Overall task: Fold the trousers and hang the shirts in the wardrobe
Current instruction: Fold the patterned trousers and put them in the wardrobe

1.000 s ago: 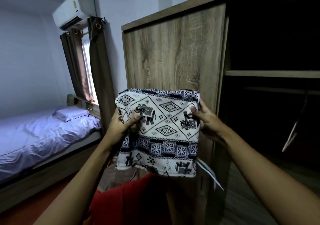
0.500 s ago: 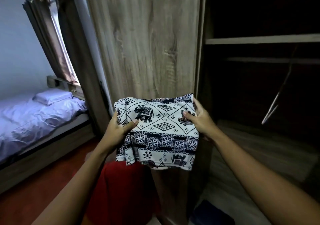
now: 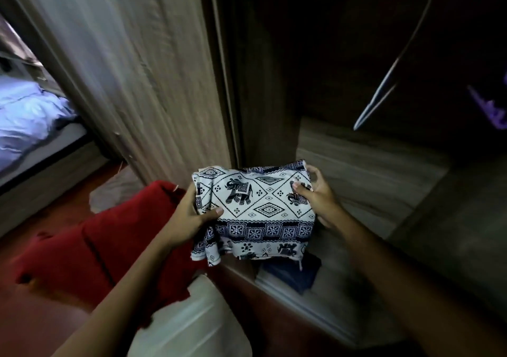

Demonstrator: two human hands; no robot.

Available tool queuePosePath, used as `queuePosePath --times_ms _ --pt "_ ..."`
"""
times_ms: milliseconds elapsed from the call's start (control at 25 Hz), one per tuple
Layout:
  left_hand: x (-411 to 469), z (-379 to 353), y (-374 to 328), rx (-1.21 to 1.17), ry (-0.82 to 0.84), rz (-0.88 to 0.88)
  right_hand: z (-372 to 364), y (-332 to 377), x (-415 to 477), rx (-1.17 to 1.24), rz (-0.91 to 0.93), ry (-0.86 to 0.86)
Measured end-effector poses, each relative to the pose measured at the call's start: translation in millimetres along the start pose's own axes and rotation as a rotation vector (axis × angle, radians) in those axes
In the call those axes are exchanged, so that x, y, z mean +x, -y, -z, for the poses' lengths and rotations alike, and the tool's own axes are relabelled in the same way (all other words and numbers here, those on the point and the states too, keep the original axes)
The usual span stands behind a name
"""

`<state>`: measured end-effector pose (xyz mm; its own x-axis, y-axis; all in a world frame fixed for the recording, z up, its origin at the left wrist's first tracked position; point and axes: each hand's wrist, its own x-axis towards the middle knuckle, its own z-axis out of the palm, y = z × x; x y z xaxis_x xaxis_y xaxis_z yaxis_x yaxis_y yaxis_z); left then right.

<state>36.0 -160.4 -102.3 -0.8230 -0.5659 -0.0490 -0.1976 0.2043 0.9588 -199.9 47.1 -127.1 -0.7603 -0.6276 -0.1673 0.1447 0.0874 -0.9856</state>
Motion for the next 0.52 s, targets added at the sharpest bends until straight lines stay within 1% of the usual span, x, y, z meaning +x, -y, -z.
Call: queuePosePath --times_ms 120,280,360,440,520 --pt "20.3 -53.5 45.3 0.055 0.114 0.076 38.4 -53.7 9.4 -0.073 -0.082 -0.076" --pt "58.5 -115.9 116.5 0.078 0.171 0.144 71.4 -128.5 22.2 -0.193 -0.185 -0.223" --pt "84.4 -147.4 163.1 0.095 0.186 0.149 90.2 -179.7 33.7 -0.222 -0.230 -0.261" --pt "110.7 -173.3 214.9 0.109 0.211 0.156 105.2 -231.9 49.6 -0.264 -0.238 -0.276" --pt "132.0 -194.1 266.2 0.136 0.204 0.169 115.1 -282.2 63.1 -0.253 -0.254 -0.284"
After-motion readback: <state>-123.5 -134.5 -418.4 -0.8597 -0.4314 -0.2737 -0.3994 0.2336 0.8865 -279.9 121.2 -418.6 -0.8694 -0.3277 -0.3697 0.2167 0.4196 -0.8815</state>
